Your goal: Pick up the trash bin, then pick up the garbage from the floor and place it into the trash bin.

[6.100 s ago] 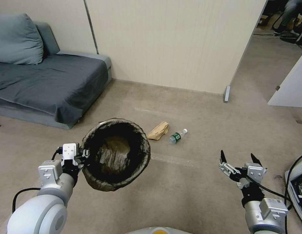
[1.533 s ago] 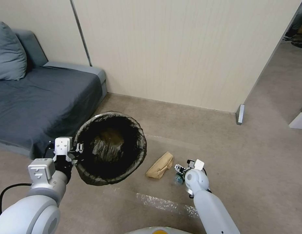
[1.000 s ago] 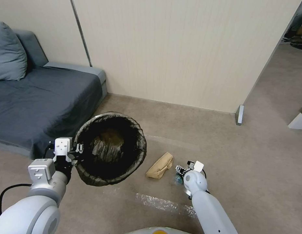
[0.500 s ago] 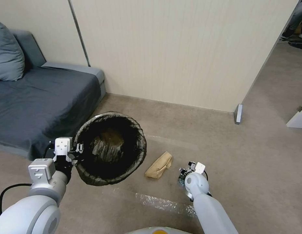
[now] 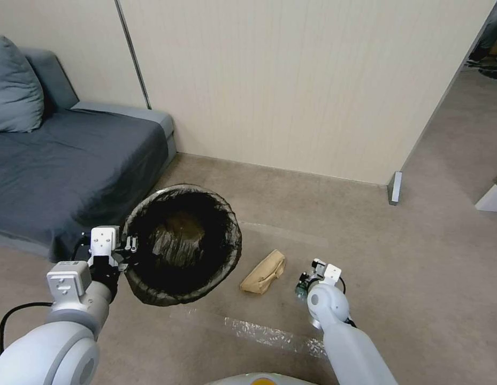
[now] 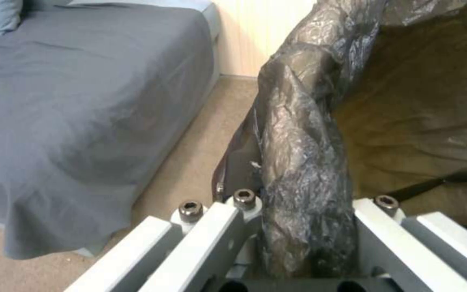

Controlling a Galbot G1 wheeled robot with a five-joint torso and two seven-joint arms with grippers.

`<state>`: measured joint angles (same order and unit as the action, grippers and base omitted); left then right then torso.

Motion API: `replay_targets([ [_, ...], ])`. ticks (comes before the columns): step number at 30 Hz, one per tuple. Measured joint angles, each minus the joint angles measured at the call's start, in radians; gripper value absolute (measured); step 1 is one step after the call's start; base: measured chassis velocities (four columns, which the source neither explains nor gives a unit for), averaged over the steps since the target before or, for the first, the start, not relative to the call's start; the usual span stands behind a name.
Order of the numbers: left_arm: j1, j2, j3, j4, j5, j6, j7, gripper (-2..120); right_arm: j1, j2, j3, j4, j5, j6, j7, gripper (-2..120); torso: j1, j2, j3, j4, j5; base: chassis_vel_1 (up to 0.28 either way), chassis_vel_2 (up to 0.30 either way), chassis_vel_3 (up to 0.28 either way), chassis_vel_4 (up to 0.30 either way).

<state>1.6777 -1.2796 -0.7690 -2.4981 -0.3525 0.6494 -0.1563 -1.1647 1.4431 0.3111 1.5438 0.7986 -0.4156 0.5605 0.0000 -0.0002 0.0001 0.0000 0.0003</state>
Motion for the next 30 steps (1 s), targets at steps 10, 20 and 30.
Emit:
replay_targets([
  [10, 0.006, 0.003, 0.009, 0.000, -0.010, 0.006, -0.001, 1, -0.043, -0.143, -0.022, 0.360, 0.036, -0.033, -0.074, 23, 0.000, 0.000, 0.000, -0.0001, -0.0002, 0.000, 0.000, 0.000, 0.000],
  [20, 0.013, 0.029, 0.019, -0.001, -0.031, 0.019, -0.004, 1, 0.028, -0.377, -0.049, 0.615, 0.087, -0.043, -0.324, 23, 0.000, 0.000, 0.000, -0.0001, -0.0002, 0.000, 0.000, 0.000, 0.000],
  [30, 0.004, 0.046, 0.034, -0.002, -0.038, 0.028, -0.007, 1, 0.276, -0.482, -0.253, 0.735, 0.294, -0.072, -0.420, 23, 0.000, 0.000, 0.000, -0.0002, -0.0003, 0.000, 0.000, 0.000, 0.000],
])
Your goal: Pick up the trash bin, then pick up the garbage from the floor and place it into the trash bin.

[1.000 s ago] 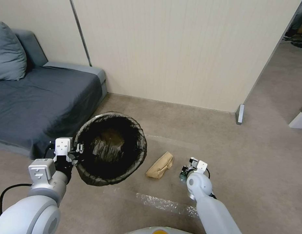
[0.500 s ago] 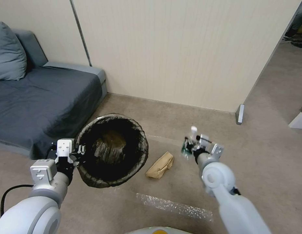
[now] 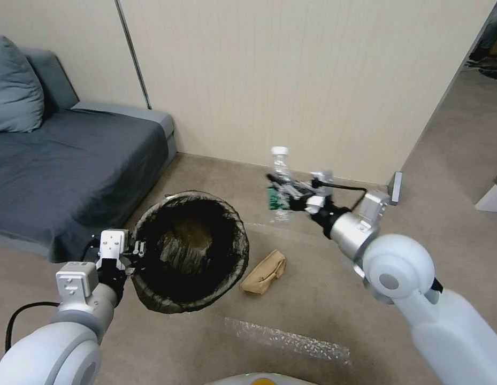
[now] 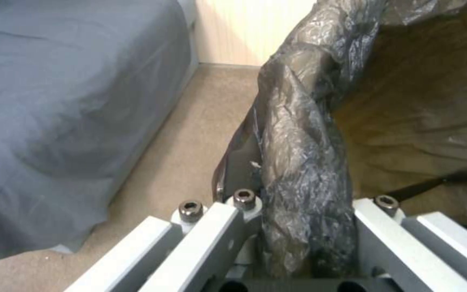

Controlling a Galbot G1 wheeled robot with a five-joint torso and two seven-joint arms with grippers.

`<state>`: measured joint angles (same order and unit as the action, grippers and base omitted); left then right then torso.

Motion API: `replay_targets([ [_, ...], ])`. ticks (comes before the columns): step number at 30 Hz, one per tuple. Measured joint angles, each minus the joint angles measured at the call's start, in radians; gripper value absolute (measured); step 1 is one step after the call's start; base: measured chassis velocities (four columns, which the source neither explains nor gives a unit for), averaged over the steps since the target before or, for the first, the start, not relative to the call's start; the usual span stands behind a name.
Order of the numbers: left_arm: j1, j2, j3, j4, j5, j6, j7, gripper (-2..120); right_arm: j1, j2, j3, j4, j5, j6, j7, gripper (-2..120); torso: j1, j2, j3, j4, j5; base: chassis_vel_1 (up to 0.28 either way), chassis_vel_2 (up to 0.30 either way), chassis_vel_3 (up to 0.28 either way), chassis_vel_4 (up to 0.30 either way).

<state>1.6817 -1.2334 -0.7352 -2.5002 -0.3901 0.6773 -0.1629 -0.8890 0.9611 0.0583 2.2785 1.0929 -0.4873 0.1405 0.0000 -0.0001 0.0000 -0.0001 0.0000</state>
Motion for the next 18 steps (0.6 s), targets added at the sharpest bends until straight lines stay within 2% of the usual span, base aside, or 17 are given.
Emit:
replay_targets([
  [1, 0.000, 0.000, 0.000, 0.000, 0.000, 0.002, 0.000, 1, 0.045, -0.001, -0.048, 0.005, 0.015, -0.006, 0.000, 23, 0.000, 0.000, 0.000, 0.0001, -0.0001, 0.000, 0.000, 0.000, 0.000],
  [2, 0.000, 0.000, 0.000, 0.000, 0.000, 0.002, 0.000, 1, 0.045, -0.001, -0.048, 0.005, 0.015, -0.006, 0.000, 23, 0.000, 0.000, 0.000, 0.0001, -0.0001, 0.000, 0.000, 0.000, 0.000],
  [5, -0.001, 0.001, 0.000, 0.000, 0.000, 0.007, 0.000, 1, 0.160, 0.006, -0.181, 0.003, 0.027, -0.025, 0.009, 23, 0.000, 0.000, 0.000, 0.0005, -0.0001, 0.000, 0.000, 0.000, 0.000],
  [6, -0.001, 0.001, 0.000, 0.000, 0.000, 0.007, 0.000, 1, 0.160, 0.006, -0.181, 0.003, 0.027, -0.025, 0.009, 23, 0.000, 0.000, 0.000, 0.0005, -0.0001, 0.000, 0.000, 0.000, 0.000],
  [9, -0.004, 0.002, 0.000, 0.000, 0.000, 0.012, 0.000, 1, 0.226, 0.017, -0.299, -0.006, 0.027, -0.038, 0.036, 23, 0.000, 0.000, 0.000, 0.0002, -0.0002, 0.000, 0.000, 0.000, 0.000],
  [18, -0.012, -0.001, -0.004, 0.000, -0.001, 0.013, -0.001, 1, 0.246, 0.015, -0.401, -0.009, 0.031, -0.070, 0.086, 23, 0.000, 0.000, 0.000, 0.0001, 0.0000, 0.000, 0.000, 0.000, 0.000],
])
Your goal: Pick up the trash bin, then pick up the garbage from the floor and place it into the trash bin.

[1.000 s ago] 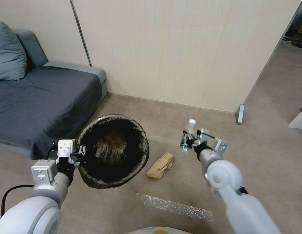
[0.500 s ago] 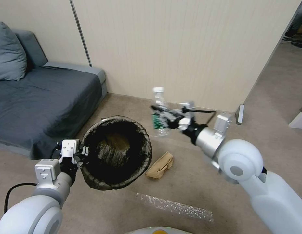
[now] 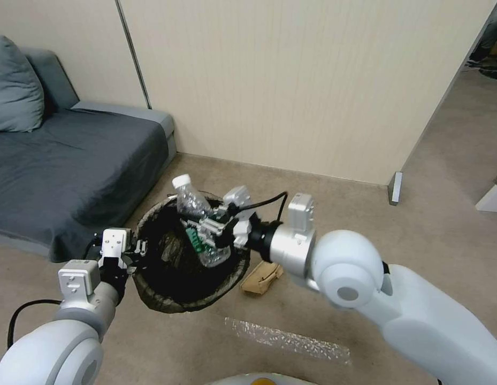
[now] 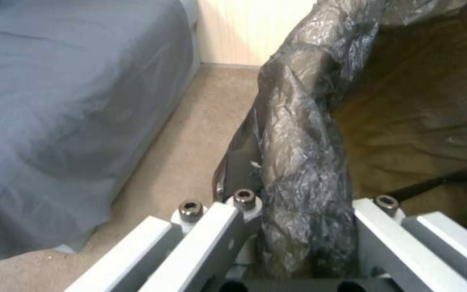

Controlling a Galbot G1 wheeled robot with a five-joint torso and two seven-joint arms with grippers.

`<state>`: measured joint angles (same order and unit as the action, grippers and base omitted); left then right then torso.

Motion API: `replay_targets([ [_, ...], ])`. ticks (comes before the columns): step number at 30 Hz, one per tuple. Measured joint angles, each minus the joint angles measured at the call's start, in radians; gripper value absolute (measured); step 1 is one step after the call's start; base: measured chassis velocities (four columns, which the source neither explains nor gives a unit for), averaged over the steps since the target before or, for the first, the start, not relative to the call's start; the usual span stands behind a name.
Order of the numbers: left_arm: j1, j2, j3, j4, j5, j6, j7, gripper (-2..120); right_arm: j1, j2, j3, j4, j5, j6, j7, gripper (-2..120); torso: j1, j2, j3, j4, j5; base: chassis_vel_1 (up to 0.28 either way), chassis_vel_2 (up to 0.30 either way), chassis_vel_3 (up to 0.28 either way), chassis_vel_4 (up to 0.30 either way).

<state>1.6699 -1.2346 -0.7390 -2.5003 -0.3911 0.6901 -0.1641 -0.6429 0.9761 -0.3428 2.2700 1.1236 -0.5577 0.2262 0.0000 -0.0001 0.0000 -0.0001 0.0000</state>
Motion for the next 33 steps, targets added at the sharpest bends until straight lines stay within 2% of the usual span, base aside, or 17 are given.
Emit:
replay_targets([
  [6, -0.001, -0.002, -0.001, 0.000, -0.001, 0.000, 0.000, 1, -0.011, -0.004, -0.008, -0.001, -0.034, -0.019, 0.010, 24, 0.000, 0.000, 0.000, 0.0000, 0.0000, 0.000, 0.000, 0.000, 0.000],
  [12, -0.002, -0.007, 0.001, 0.000, -0.002, 0.000, 0.000, 1, -0.013, 0.010, -0.016, -0.005, -0.059, -0.019, 0.015, 46, 0.000, 0.000, 0.000, 0.0000, 0.0000, 0.000, 0.000, 0.000, 0.000],
  [13, -0.002, -0.007, 0.001, 0.000, -0.002, 0.000, 0.000, 1, -0.013, 0.010, -0.016, -0.005, -0.059, -0.019, 0.015, 46, 0.000, 0.000, 0.000, 0.0000, 0.0000, 0.000, 0.000, 0.000, 0.000],
  [15, -0.003, -0.009, 0.002, 0.000, -0.002, 0.000, 0.000, 1, -0.009, 0.016, -0.018, -0.004, -0.061, -0.018, 0.018, 58, 0.000, 0.000, 0.000, 0.0001, 0.0000, 0.000, 0.000, 0.000, 0.000],
  [17, -0.003, -0.009, 0.002, 0.000, -0.001, 0.000, 0.000, 1, -0.005, 0.016, -0.019, -0.002, -0.062, -0.017, 0.019, 61, 0.000, 0.000, 0.000, 0.0000, 0.0000, 0.000, 0.000, 0.000, 0.000],
  [20, -0.002, -0.010, 0.002, 0.000, -0.001, 0.001, 0.001, 1, 0.011, 0.018, -0.015, 0.013, -0.062, -0.012, 0.019, 76, 0.000, 0.000, 0.000, 0.0000, 0.0000, 0.000, 0.000, 0.000, 0.000],
  [21, -0.002, -0.010, 0.002, 0.000, -0.001, 0.001, 0.001, 1, 0.011, 0.018, -0.015, 0.013, -0.062, -0.012, 0.019, 76, 0.000, 0.000, 0.000, 0.0000, 0.0000, 0.000, 0.000, 0.000, 0.000],
  [24, -0.002, -0.012, 0.002, 0.000, -0.001, 0.001, 0.001, 1, 0.031, 0.020, 0.000, 0.027, -0.053, -0.009, 0.019, 92, 0.000, 0.000, 0.000, 0.0001, 0.0000, 0.000, 0.000, 0.000, 0.000],
  [27, -0.003, -0.013, 0.001, 0.000, -0.001, 0.001, 0.001, 1, 0.045, 0.018, 0.016, 0.038, -0.050, -0.002, 0.019, 99, 0.000, 0.000, 0.000, 0.0001, 0.0000, 0.000, 0.000, 0.000, 0.000],
  [33, -0.004, -0.021, 0.001, 0.005, 0.000, 0.001, 0.002, 1, 0.068, 0.005, 0.108, 0.068, -0.007, 0.044, 0.012, 100, 0.000, 0.000, 0.000, 0.0001, 0.0000, 0.000, 0.000, 0.000, 0.000],
])
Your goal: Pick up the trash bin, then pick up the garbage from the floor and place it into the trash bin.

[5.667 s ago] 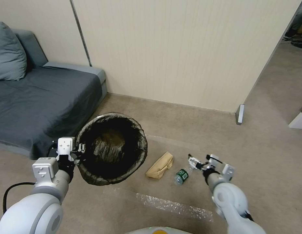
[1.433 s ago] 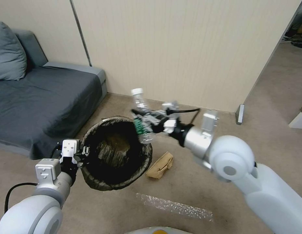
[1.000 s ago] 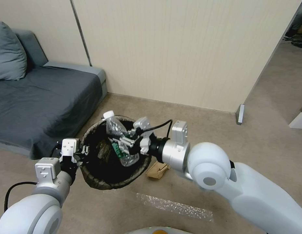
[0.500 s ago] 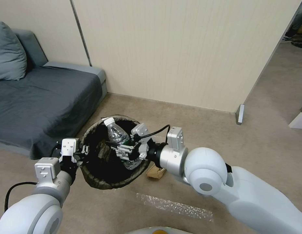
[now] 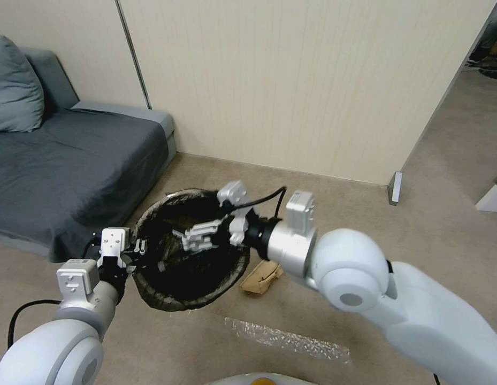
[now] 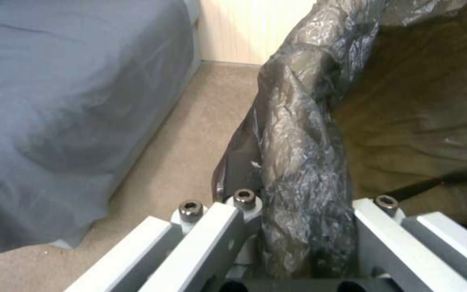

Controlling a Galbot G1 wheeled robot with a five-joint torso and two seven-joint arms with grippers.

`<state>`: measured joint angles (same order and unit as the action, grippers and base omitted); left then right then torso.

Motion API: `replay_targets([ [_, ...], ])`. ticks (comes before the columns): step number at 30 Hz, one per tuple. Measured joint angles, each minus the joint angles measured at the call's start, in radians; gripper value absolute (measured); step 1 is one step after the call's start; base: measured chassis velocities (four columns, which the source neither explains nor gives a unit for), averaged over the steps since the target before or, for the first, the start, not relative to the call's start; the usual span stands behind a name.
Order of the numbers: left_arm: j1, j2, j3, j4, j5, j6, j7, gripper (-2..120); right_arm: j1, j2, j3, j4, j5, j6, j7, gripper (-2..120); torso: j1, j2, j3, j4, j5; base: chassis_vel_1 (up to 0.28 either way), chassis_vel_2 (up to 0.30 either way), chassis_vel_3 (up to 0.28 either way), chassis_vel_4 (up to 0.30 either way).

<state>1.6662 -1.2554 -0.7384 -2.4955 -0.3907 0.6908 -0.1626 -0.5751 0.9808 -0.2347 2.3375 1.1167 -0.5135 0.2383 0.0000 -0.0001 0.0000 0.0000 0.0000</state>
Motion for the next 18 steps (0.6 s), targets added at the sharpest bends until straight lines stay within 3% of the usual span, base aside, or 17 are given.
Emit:
replay_targets([
  [7, -0.007, -0.003, 0.001, 0.006, 0.001, 0.000, 0.000, 1, 0.007, -0.035, 0.162, 0.024, 0.104, 0.078, -0.019, 100, 0.000, 0.000, 0.000, 0.0000, 0.0000, 0.000, 0.000, 0.000, 0.000],
  [8, -0.007, -0.003, 0.001, 0.006, 0.001, 0.000, 0.000, 1, 0.007, -0.035, 0.162, 0.024, 0.104, 0.078, -0.019, 100, 0.000, 0.000, 0.000, 0.0000, 0.0000, 0.000, 0.000, 0.000, 0.000],
  [11, -0.009, -0.003, 0.001, 0.006, 0.001, 0.000, 0.000, 1, -0.045, -0.071, 0.287, 0.018, 0.128, 0.082, -0.016, 100, 0.000, 0.000, 0.000, -0.0001, 0.0000, 0.000, 0.000, 0.000, 0.000],
  [18, -0.010, -0.003, -0.001, 0.005, 0.000, 0.000, 0.001, 1, -0.149, -0.093, 0.391, -0.010, 0.116, 0.070, 0.047, 100, 0.000, 0.000, 0.000, 0.0001, 0.0001, 0.000, 0.000, 0.000, 0.000],
])
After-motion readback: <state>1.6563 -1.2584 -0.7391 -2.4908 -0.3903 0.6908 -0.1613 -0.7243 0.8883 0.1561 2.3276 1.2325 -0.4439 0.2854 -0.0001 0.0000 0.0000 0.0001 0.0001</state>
